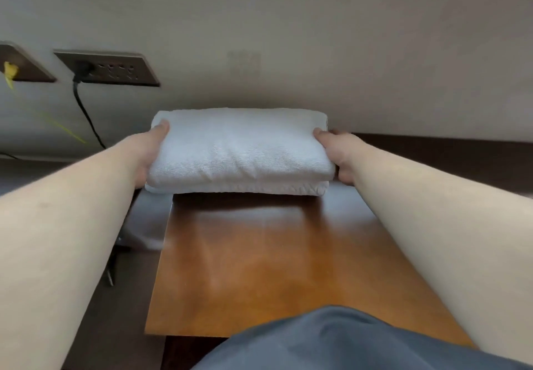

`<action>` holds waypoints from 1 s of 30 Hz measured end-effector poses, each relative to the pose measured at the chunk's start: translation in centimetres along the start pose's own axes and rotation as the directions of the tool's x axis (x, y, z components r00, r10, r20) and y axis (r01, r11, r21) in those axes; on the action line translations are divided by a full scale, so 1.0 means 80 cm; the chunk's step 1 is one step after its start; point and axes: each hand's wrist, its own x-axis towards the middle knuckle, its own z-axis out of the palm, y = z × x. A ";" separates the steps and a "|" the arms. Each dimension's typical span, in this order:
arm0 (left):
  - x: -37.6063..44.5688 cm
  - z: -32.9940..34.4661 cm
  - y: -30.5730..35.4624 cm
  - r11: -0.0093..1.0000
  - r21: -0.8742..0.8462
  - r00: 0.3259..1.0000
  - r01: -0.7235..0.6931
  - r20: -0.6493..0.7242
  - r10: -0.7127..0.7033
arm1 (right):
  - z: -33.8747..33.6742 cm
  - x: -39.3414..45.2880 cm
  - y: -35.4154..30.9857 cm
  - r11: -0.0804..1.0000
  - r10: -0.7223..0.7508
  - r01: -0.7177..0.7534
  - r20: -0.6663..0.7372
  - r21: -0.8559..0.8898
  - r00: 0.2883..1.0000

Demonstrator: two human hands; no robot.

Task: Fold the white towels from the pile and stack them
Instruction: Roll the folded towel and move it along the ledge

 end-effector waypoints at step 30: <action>-0.068 0.102 0.014 0.210 0.950 0.896 -0.232 0.125 0.427 | 0.055 -0.020 -0.010 0.218 -0.216 0.398 0.354 -0.891 0.910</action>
